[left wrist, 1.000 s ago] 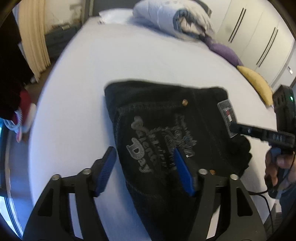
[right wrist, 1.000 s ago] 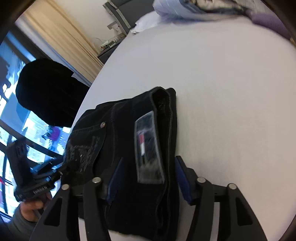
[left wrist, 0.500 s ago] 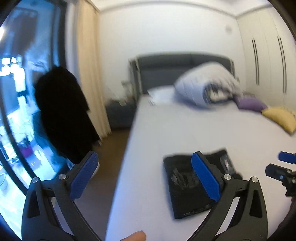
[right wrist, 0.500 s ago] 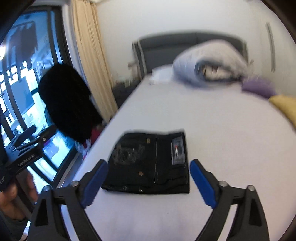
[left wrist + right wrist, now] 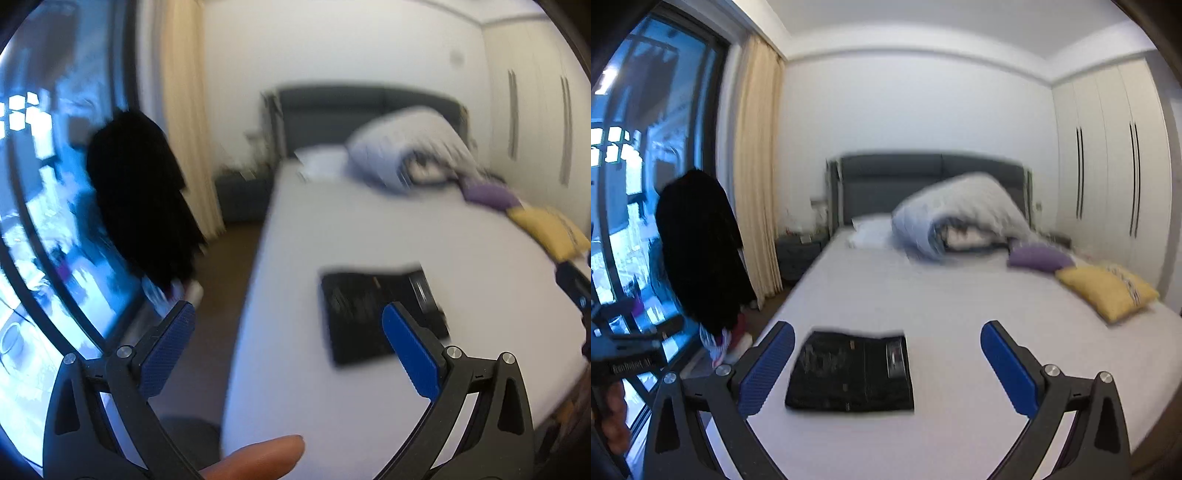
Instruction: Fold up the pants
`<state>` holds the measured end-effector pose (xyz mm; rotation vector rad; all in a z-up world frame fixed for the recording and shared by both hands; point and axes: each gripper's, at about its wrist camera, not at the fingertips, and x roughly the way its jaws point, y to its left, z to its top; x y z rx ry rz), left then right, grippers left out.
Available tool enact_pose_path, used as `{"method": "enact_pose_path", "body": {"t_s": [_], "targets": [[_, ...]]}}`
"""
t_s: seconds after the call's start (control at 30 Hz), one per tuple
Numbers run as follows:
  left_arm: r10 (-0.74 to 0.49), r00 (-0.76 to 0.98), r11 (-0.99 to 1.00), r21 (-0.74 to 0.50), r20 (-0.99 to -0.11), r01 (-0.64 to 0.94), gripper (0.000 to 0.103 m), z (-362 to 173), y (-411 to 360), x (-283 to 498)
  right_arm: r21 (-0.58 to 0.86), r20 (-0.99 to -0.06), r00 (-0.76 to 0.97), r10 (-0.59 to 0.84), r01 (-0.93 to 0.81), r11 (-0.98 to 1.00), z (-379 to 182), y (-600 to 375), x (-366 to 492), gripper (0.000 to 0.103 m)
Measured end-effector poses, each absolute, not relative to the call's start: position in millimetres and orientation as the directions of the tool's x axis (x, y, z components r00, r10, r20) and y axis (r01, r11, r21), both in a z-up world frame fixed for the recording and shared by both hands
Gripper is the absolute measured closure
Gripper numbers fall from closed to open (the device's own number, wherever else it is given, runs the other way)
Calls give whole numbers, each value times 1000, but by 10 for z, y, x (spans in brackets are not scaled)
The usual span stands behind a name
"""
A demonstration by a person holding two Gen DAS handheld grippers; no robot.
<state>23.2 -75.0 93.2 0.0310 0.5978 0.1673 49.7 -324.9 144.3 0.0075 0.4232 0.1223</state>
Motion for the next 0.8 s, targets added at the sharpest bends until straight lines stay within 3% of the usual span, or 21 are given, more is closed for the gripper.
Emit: {"method": "enact_pose_path", "body": {"t_s": [0.13,0.23,0.4,0.8], "targets": [[74,722,996,12,-688,-91,0,585,-832,354,88,-509,852,124,-92,992,1299,-3261,526,0],[56,673,997,8,-738,-74,0,336,-930,420,100,-561,820,113,-68,993,1154,-3248,544,0],[44,650,998,6,-759,-60,0,55,-1057,522,113,-620,777,107,-47,993,972,-3234,603,0],[40,634,997,-8,-772,-73,0,-108,-947,781,78,-641,761,98,-62,995,896,-3157,623,0]]}}
